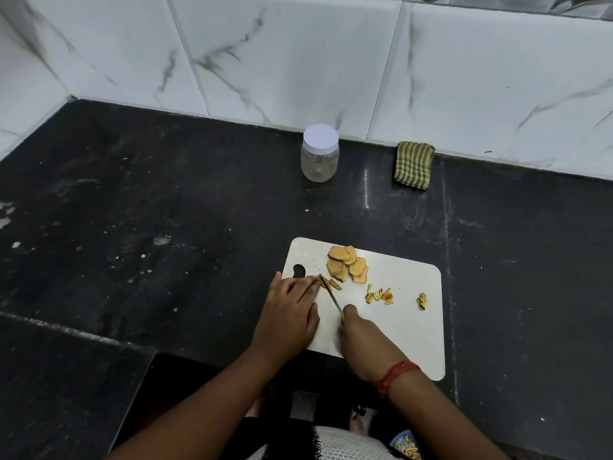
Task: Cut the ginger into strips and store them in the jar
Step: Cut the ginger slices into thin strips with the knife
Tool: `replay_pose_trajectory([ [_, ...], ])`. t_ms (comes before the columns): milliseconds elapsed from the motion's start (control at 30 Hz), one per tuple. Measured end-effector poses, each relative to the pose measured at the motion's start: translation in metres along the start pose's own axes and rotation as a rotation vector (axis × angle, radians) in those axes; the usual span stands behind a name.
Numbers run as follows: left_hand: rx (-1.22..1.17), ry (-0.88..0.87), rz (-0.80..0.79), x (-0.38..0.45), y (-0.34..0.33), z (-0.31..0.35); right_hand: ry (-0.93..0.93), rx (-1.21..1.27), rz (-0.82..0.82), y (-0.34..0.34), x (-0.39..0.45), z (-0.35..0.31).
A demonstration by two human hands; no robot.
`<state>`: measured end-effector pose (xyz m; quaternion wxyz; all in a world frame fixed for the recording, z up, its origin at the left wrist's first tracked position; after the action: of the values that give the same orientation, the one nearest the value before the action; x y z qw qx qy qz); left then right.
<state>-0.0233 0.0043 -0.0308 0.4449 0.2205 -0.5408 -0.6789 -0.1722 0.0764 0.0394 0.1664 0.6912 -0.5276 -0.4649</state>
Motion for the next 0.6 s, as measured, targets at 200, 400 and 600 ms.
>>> replay_pose_trajectory([
  [200, 0.003, 0.006, -0.008, 0.001, 0.000, 0.000, -0.032, -0.041, -0.027, -0.002, 0.005, 0.000],
  [400, -0.019, 0.001, -0.013, 0.001, -0.001, -0.002, -0.056, -0.082, -0.079, -0.001, 0.009, -0.005],
  [600, -0.018, 0.001, -0.025, 0.002, -0.001, -0.002, -0.088, -0.065, -0.121, 0.001, 0.015, -0.004],
])
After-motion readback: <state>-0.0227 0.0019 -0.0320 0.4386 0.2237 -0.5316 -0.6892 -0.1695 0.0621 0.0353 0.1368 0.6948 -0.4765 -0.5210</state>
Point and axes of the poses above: each hand's wrist, its own x-axis towards the middle knuckle, its own y-axis out of the back of the hand, z = x × y, the point moved 1 cm from there along x, towards the middle knuckle, and after that the axes turned 6 degrees about y, right-handed, at the moved point
